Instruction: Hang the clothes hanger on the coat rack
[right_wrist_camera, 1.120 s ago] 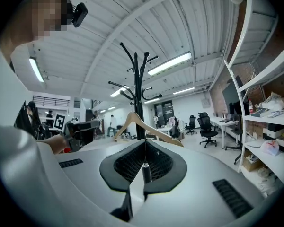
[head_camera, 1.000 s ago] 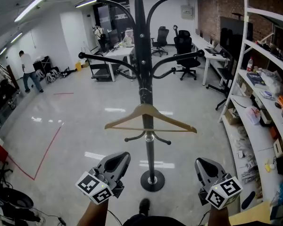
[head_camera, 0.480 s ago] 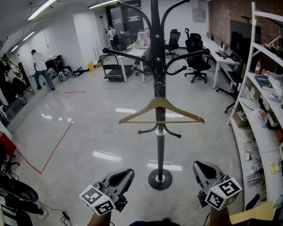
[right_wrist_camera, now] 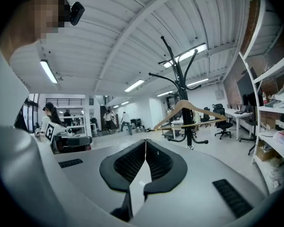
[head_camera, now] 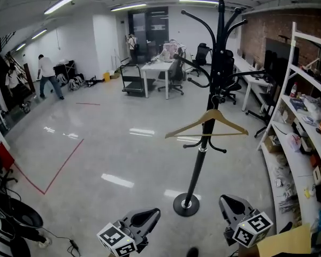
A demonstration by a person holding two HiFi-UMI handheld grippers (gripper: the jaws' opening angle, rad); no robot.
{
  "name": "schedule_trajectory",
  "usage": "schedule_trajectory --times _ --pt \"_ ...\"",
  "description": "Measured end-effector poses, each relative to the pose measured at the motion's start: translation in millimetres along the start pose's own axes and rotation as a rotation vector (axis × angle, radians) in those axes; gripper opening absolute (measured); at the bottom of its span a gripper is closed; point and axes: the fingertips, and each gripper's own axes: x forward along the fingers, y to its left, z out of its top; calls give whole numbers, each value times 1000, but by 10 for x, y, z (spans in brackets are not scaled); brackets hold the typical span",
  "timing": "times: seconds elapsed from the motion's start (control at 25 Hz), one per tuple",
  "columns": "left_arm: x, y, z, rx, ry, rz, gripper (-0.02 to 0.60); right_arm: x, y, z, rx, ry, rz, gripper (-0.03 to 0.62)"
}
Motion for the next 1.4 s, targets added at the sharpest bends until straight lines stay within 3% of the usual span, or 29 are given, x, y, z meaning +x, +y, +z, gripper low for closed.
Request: schedule_trajectory --times 0.32,0.64,0.92,1.04,1.2,1.4 --pt "-847 -24 -297 -37 37 15 0 -309 851 -384 21 57 -52 8" --pt "-1017 -491 -247 -17 4 10 0 -839 1081 -309 1 44 -70 7" --pt "-1201 -1278 -294 23 12 -13 0 -1513 1293 -372 12 9 -39 8" --pt "-1256 -1685 -428 0 20 -15 0 -1912 1338 -529 16 19 -34 7" --pt "-1340 -2254 -618 -71 13 -4 0 -2498 1388 -726 -77 51 -59 7" --pt "-1365 -2872 -766 -45 60 14 0 -3081 1381 -864 -18 35 -41 7"
